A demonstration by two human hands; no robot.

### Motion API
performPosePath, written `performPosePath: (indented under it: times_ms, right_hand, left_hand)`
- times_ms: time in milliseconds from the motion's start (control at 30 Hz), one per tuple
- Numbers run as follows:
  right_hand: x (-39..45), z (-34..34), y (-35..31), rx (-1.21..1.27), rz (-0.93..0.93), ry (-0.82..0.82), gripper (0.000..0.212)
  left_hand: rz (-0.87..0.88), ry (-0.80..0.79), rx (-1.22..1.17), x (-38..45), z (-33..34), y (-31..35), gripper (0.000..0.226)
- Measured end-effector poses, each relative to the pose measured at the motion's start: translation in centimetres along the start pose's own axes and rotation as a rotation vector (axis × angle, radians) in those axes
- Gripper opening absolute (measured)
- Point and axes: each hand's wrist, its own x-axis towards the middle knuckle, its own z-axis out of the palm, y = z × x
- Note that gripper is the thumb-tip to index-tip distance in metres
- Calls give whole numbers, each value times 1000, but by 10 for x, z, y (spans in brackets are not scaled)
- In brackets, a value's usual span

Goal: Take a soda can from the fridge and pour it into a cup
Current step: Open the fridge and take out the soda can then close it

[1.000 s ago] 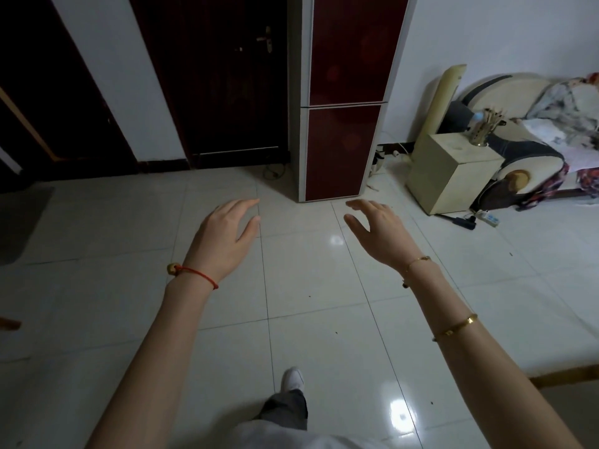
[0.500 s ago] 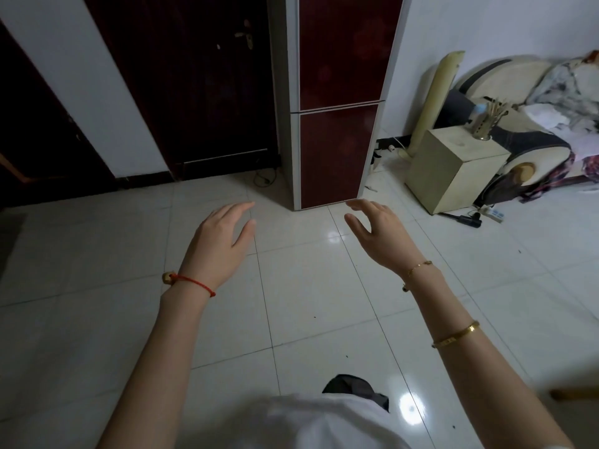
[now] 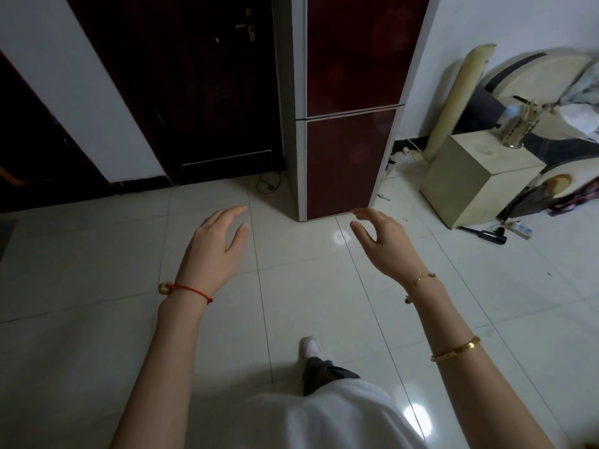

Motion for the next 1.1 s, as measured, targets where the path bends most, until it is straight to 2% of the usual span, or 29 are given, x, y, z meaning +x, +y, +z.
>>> performPosePath:
  times_ms: [333, 500, 733, 1100]
  right_hand:
    - [190, -8, 9, 40, -74, -5, 38]
    - [241, 12, 12, 58, -75, -82, 37]
    - [310, 45, 27, 93, -47, -109, 35]
    - [479, 47, 12, 102, 6, -9, 37]
  left_hand:
    - [-24, 93, 8, 157, 5, -8, 38]
    - [-84, 90, -6, 195, 22, -22, 37]
    - [-123, 68, -16, 266, 46, -57, 38]
    - [-9, 32, -69, 466, 43, -102, 40]
